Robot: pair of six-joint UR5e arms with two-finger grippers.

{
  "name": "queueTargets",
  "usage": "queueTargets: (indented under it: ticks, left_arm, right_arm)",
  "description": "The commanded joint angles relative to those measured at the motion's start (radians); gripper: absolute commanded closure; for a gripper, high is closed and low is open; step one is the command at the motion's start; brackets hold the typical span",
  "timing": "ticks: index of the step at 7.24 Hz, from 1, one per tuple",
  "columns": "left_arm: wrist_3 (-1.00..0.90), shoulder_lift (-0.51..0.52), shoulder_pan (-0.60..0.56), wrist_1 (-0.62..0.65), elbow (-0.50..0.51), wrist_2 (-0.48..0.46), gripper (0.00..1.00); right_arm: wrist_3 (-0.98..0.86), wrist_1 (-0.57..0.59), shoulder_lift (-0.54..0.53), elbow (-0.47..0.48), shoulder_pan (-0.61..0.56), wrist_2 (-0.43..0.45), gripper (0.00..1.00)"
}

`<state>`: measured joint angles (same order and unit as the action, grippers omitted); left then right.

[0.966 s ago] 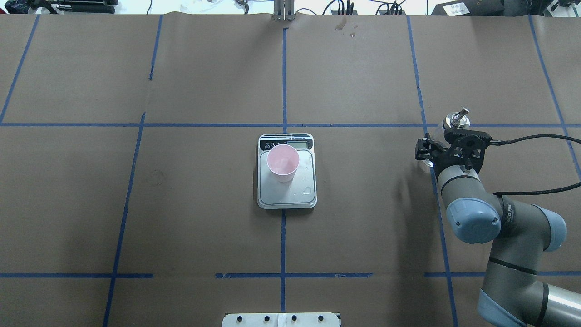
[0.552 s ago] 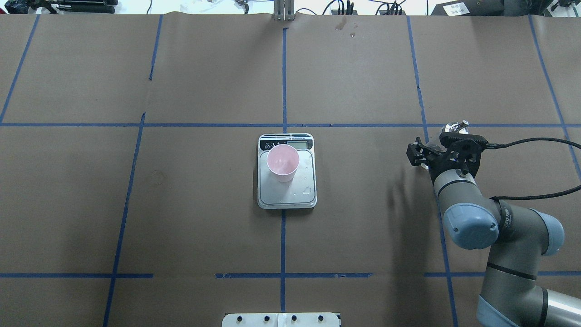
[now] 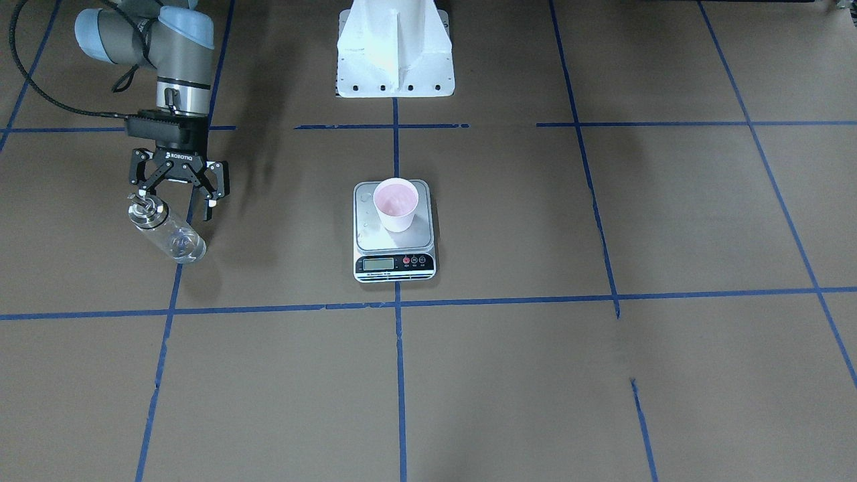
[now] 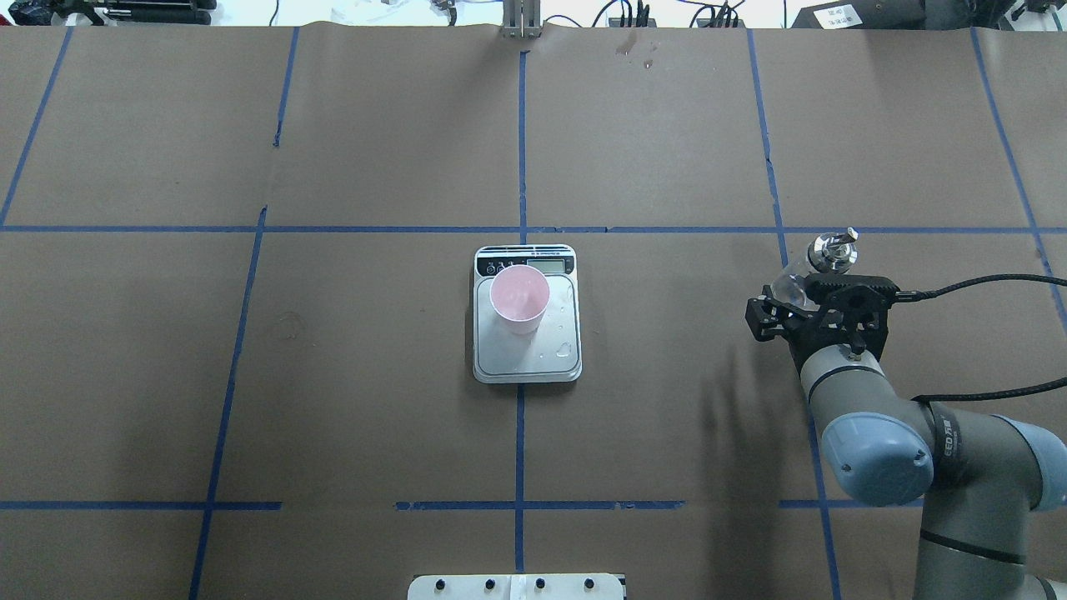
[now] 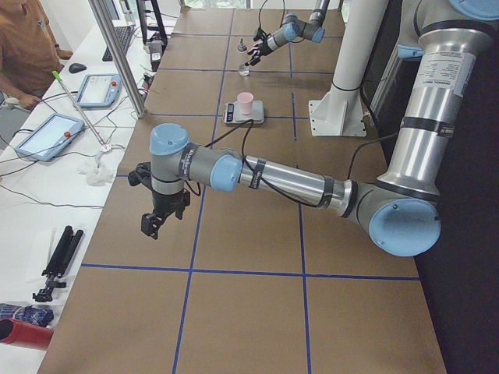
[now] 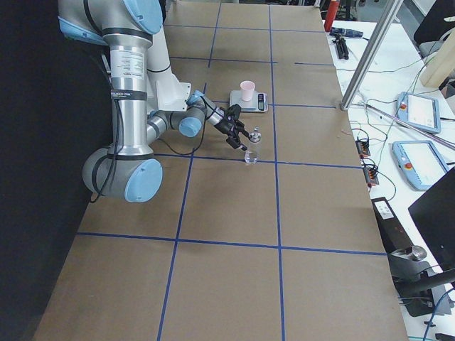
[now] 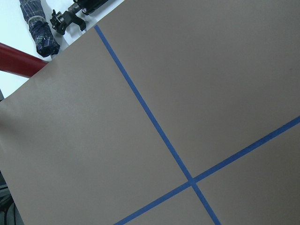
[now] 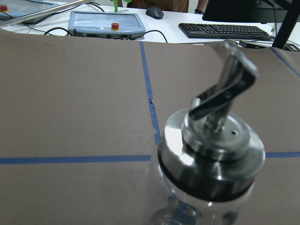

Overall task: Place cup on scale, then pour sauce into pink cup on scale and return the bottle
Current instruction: 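Lower the bottle onto the table and open the right gripper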

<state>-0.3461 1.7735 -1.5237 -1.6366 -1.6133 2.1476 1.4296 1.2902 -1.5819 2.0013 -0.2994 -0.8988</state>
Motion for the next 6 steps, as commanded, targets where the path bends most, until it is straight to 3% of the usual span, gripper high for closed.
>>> queueTargets:
  ticks: [1, 4, 6]
  left_arm:
    - [-0.002, -0.002, -0.001, 0.000, 0.000, 0.000, 0.00]
    - [-0.007, -0.003, -0.001, -0.002, 0.000, -0.002, 0.00]
    - [-0.008, -0.005, -0.001, -0.003, 0.000, -0.002, 0.00]
  right_arm:
    - [0.011, 0.207, -0.006, 0.123, 0.048, -0.056, 0.00]
    - [-0.004, 0.633, 0.020, 0.363, 0.078, -0.219, 0.00]
    - [-0.142, 0.925, 0.200, 0.433, 0.048, -0.322, 0.00]
